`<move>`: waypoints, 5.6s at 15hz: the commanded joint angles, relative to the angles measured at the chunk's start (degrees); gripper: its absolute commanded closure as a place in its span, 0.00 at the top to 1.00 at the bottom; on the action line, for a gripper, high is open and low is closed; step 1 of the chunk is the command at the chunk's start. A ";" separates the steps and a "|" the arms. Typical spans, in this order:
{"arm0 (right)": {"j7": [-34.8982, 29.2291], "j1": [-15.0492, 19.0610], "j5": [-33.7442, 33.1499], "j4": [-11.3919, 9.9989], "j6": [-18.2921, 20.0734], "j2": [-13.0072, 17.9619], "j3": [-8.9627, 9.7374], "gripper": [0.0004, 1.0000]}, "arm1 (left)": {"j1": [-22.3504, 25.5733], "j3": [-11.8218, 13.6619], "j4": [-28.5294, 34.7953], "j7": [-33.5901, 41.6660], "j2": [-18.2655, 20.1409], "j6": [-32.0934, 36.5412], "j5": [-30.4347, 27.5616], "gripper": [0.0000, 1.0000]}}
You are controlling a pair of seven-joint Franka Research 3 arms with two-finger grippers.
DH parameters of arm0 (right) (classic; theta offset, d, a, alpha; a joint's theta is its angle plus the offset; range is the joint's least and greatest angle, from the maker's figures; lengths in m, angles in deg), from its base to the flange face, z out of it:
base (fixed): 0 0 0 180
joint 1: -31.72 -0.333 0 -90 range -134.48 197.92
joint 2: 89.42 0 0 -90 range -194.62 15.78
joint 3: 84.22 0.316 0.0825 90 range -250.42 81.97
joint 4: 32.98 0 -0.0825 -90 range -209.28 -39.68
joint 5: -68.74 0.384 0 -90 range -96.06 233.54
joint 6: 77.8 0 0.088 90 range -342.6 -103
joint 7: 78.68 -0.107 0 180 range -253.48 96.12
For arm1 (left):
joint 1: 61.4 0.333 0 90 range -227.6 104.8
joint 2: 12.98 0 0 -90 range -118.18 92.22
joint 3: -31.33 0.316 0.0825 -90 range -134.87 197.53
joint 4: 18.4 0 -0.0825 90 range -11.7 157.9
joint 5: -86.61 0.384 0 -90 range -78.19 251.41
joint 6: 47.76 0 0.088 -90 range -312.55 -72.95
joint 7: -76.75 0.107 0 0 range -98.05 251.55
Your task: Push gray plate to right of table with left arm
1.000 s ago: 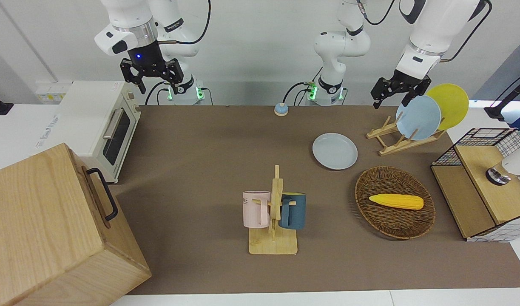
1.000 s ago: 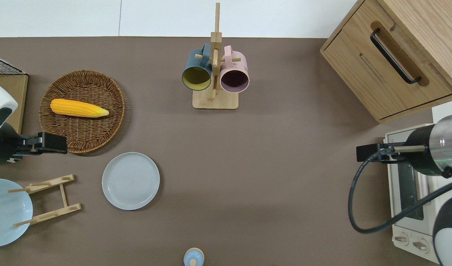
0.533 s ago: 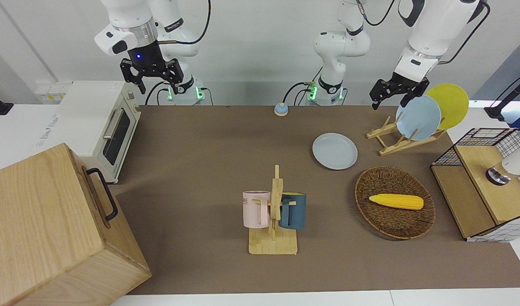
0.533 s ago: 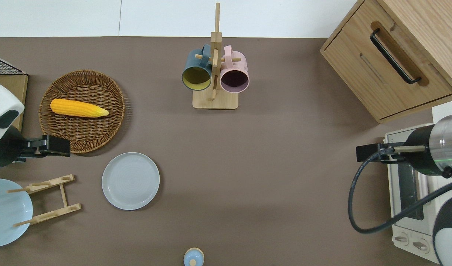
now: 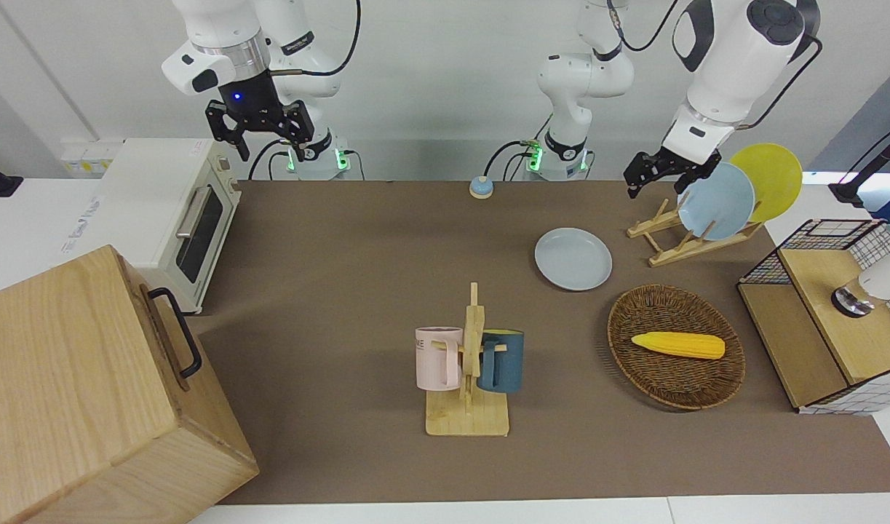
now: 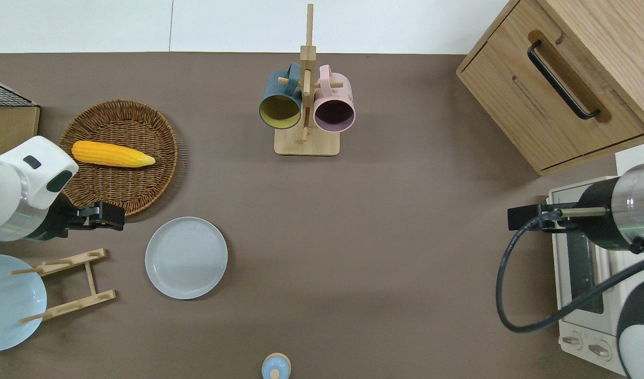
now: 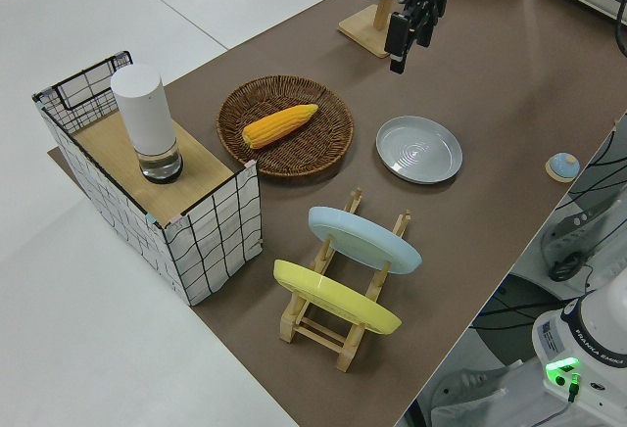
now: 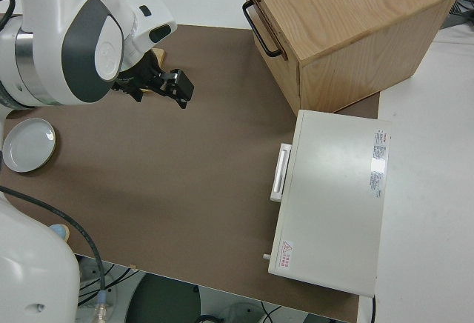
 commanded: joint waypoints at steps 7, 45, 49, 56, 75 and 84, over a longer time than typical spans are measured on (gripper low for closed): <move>-0.58 1.38 1.23 -1.56 -0.02 1.57 0.83 1.00 | 2.46 -0.21 16.42 3.17 1.33 -15.60 0.69 0.99; -0.58 1.38 1.23 -1.56 -0.02 1.57 0.83 1.00 | 2.47 -0.56 29.72 3.17 -4.38 -30.48 -6.25 0.00; -0.58 1.38 1.23 -1.56 -0.02 1.57 0.83 1.00 | 2.38 -1.61 29.80 2.74 -4.38 -30.48 -6.78 0.00; -0.58 1.38 1.23 -1.56 -0.02 1.57 0.83 1.00 | -8.60 -3.10 29.72 -0.77 -4.99 -31.27 -18.02 0.00; -0.58 1.38 1.23 -1.56 -0.02 1.57 0.83 1.00 | -26.71 -10.84 21.29 -16.23 -14.13 -43.40 -31.48 0.00; -0.58 1.38 1.23 -1.56 -0.02 1.57 0.83 1.00 | -30.93 -11.72 16.18 -20.56 -18.88 -47.00 -33.15 0.31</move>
